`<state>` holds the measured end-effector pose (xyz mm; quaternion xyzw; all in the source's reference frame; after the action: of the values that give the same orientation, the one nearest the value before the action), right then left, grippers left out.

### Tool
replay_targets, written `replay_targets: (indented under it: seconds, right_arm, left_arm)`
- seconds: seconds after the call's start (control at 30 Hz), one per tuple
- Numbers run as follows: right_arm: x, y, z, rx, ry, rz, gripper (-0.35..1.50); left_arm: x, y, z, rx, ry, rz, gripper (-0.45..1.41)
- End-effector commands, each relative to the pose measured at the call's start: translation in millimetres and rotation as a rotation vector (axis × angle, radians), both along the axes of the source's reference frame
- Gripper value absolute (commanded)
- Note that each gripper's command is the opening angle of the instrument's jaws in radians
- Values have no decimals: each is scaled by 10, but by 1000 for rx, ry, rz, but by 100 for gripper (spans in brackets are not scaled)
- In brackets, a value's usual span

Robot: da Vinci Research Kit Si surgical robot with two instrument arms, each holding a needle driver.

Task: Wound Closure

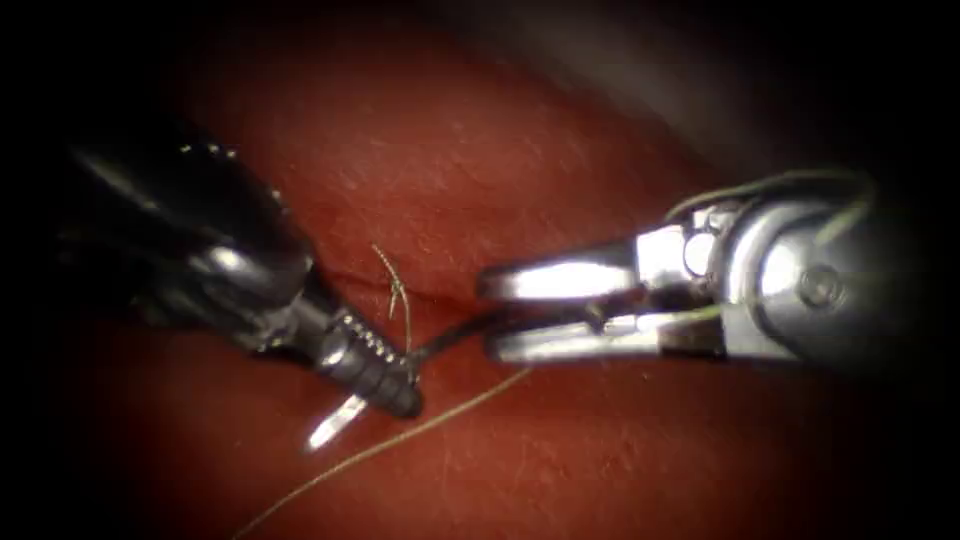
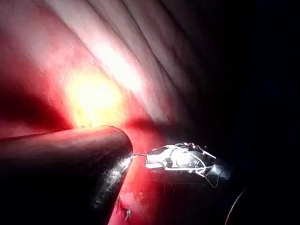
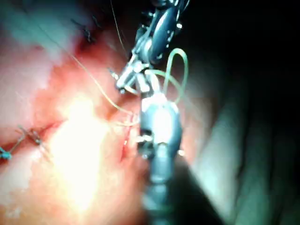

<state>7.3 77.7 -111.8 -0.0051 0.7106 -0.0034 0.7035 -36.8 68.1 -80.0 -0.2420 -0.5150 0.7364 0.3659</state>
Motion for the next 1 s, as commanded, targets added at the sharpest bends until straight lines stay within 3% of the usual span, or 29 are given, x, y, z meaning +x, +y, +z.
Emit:
replay_targets:
  seconds: [0.03, 0.07, 0.1, 0.13, 0.27, 0.37, 0.53, 0.67, 0.93, 1.0]
  right_arm:
    - [6, 4, 1, 6, -2, 6, -35]
    - [6, 5, 1, 31, -3, 6, -35]
    - [6, 5, 0, 56, -12, 12, -20]
    - [5, 6, 0, 70, -23, 31, 12]
    - [4, 6, 0, 224, -59, 164, 106]
    - [5, 5, 2, 391, -72, 279, 138]
    - [5, -7, 7, 543, -77, 423, 125]
    - [7, -9, 8, 563, -93, 518, 113]
    - [3, 0, 16, 556, -129, 609, 98]
    - [2, -2, 16, 555, -128, 614, 86]
  left_arm:
    - [-8, -4, 10, 11, 10, -23, -35]
    - [-8, -4, 11, 14, 16, -37, -35]
    - [-8, -5, 12, 20, 16, -51, -35]
    - [-8, -5, 14, 23, 15, -72, -35]
    - [-6, -3, 18, 1, 17, -140, -35]
    - [-4, 0, 22, -19, -5, -221, -35]
    - [-7, 3, 26, -96, -2, -323, -35]
    - [-11, -6, 29, -114, 8, -353, -35]
    - [-12, -12, 32, -118, 10, -353, -35]
    - [-12, -12, 32, -118, 10, -353, -35]
